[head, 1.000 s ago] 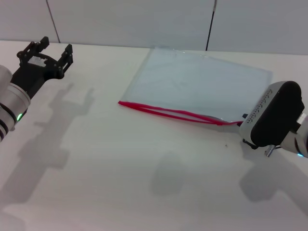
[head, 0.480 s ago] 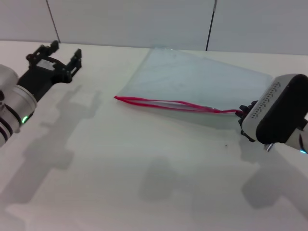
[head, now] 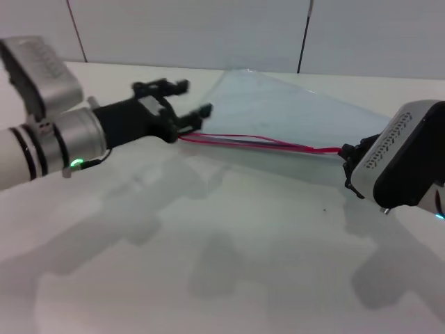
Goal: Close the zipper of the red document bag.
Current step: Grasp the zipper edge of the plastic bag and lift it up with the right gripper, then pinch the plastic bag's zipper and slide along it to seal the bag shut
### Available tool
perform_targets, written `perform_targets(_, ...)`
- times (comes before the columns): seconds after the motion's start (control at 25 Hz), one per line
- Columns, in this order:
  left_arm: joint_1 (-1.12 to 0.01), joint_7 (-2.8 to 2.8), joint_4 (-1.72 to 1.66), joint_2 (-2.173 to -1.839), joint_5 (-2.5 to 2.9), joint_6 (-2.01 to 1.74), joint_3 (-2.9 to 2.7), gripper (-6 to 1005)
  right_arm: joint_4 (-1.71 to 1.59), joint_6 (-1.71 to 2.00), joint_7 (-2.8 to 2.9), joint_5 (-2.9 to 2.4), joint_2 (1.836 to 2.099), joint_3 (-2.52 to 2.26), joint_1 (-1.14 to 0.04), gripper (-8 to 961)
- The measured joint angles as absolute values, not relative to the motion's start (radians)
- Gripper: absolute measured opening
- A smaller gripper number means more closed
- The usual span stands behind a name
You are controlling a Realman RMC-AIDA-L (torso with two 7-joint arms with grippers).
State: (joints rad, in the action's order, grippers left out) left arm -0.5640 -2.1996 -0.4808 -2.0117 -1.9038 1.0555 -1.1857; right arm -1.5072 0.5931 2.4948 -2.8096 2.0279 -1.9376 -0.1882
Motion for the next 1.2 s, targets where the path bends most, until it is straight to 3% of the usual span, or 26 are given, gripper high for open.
perform_targets(0.32,-0.592,-2.026,-0.644,-2.017,-1.572,1.132,-1.186,575,-1.535,0.592,2.494,-2.804,2.028,-1.958,-0.193,17)
perform_targets(1.2,-0.686,-2.010,-0.774,-2.024,-1.393,1.150,-1.313,568,-1.611,0.616,2.494,-2.805,2.027,-1.996,-0.181,19)
